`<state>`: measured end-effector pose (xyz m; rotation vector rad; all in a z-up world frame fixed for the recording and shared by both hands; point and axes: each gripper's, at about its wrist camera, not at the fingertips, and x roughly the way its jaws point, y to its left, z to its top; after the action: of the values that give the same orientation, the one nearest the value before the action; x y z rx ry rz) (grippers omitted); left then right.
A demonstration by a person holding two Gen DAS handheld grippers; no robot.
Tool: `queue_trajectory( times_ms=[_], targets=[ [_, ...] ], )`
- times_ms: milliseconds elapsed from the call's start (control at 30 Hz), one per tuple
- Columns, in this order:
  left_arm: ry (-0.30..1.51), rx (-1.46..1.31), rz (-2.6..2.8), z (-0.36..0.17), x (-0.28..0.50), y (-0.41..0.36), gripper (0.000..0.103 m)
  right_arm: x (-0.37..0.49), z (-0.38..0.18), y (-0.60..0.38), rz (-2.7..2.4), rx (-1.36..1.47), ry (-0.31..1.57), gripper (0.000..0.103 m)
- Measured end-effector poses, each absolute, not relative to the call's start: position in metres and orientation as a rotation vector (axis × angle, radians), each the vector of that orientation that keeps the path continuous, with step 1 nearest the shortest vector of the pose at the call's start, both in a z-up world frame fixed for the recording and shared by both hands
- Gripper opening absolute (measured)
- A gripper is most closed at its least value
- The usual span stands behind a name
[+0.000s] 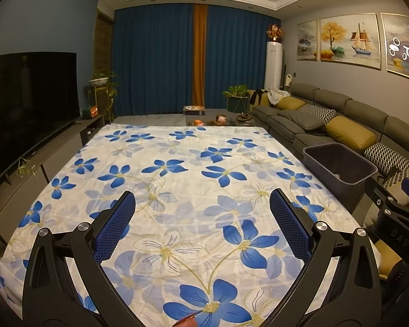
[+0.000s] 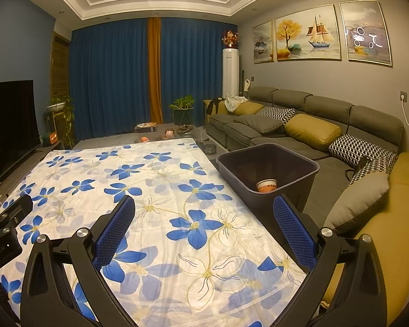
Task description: Collect trash
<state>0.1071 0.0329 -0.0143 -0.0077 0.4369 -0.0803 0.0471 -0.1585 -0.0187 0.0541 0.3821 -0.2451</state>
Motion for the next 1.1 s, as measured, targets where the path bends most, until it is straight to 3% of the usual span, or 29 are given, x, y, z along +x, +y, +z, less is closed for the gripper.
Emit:
queue_trajectory(
  times_ms=[1100],
  targets=[
    [0.434, -0.009, -0.085, -0.0141, 0.1073, 0.0323, 0.097, 0.0476, -0.0168, -0.1584, -0.244, 0.053, 0.377, 0.098]
  ],
)
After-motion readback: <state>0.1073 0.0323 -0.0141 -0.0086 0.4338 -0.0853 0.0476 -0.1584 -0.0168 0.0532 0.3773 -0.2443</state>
